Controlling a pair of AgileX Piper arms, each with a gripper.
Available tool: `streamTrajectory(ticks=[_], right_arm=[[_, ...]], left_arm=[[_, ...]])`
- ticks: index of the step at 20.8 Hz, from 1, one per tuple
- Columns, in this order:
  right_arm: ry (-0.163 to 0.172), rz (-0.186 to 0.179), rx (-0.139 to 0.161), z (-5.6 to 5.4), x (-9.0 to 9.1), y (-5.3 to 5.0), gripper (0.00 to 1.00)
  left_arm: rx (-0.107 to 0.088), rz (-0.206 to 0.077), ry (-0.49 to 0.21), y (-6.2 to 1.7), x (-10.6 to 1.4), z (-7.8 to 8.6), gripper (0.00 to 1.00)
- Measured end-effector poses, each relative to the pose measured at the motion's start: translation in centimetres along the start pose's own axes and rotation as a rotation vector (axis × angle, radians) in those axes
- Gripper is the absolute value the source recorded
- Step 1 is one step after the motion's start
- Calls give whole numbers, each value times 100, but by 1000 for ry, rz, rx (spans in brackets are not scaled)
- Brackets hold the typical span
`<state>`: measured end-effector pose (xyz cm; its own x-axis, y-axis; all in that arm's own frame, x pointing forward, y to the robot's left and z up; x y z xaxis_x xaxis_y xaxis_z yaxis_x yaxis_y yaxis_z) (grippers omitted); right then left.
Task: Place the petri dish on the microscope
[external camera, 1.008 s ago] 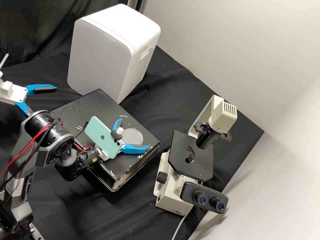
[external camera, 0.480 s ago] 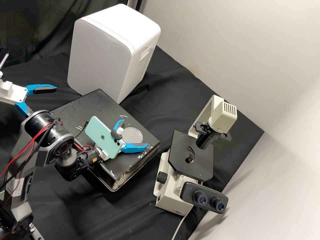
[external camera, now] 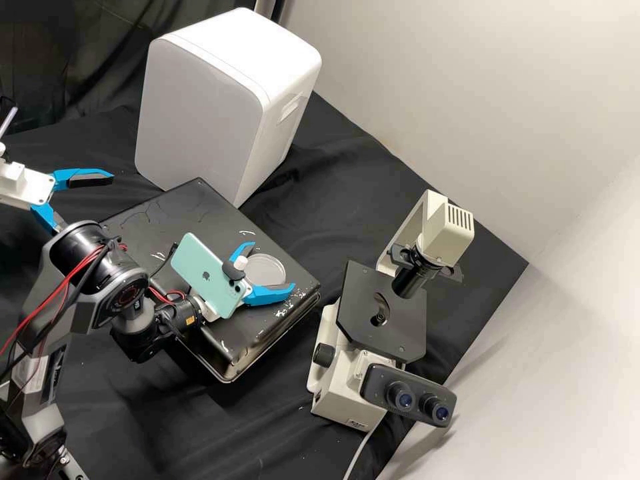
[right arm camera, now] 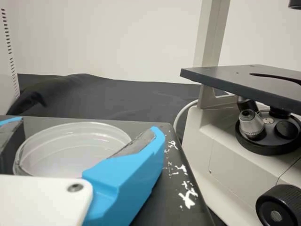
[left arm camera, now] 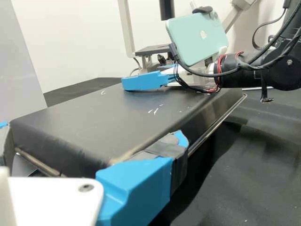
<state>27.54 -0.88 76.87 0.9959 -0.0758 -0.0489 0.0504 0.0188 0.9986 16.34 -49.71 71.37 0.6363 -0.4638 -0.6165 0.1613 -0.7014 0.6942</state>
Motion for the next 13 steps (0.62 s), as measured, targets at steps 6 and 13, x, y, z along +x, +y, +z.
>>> streamTrajectory(ticks=[6,13], right_arm=[[0,0,0,0,0,0,0],[4,16,0,-3,-10,52,0]], left_arm=[[0,0,0,0,0,0,100],[0,0,0,0,0,0,100]])
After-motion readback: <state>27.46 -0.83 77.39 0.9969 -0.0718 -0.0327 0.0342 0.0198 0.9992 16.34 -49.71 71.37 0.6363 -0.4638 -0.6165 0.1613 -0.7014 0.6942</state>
